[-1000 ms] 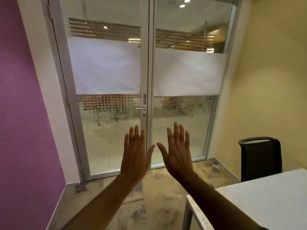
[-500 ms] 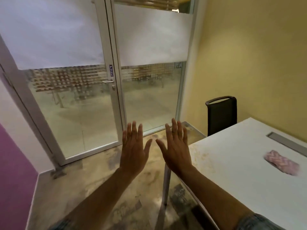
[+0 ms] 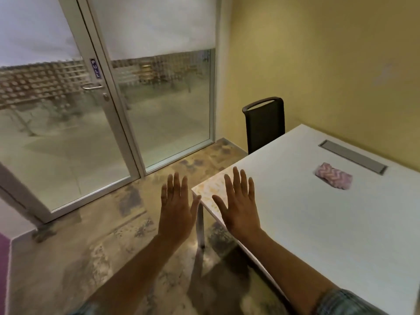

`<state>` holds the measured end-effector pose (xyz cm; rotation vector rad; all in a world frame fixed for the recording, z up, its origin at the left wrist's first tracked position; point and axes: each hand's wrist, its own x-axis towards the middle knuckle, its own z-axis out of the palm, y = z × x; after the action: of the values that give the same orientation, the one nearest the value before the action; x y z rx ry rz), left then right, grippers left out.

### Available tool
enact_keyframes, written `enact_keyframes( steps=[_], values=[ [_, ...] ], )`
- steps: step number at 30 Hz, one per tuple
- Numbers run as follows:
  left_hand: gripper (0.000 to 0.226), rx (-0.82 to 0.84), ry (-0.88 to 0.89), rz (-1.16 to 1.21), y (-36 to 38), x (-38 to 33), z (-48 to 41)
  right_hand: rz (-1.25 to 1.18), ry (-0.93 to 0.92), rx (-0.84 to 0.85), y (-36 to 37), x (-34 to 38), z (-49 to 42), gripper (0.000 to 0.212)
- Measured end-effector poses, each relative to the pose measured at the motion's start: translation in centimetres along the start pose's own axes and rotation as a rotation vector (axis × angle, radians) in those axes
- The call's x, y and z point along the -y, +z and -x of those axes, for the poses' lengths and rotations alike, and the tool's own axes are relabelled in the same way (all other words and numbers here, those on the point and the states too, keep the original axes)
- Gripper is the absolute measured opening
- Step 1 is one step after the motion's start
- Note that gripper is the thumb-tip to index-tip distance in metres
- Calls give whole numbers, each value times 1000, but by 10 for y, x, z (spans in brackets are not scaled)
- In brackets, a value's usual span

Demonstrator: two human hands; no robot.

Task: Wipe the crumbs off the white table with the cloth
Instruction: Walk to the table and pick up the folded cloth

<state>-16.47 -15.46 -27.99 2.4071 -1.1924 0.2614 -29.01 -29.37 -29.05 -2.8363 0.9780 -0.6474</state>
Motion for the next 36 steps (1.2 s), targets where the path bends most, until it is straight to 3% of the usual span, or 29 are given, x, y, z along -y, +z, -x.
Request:
enact_keyframes(
  steps=[7, 17, 27, 36],
  values=[
    [91, 70, 33, -8, 47, -51, 4, 31, 109, 76, 5, -94, 34, 75],
    [83, 129, 91, -23, 87, -107, -9, -14, 256, 129, 5, -180, 69, 88],
    [80, 171, 166, 6, 112, -115, -45, 19, 356, 103, 14, -191, 68, 80],
    [75, 240, 289, 78, 127, -78, -101, 85, 504, 54, 42, -159, 36, 80]
  ],
)
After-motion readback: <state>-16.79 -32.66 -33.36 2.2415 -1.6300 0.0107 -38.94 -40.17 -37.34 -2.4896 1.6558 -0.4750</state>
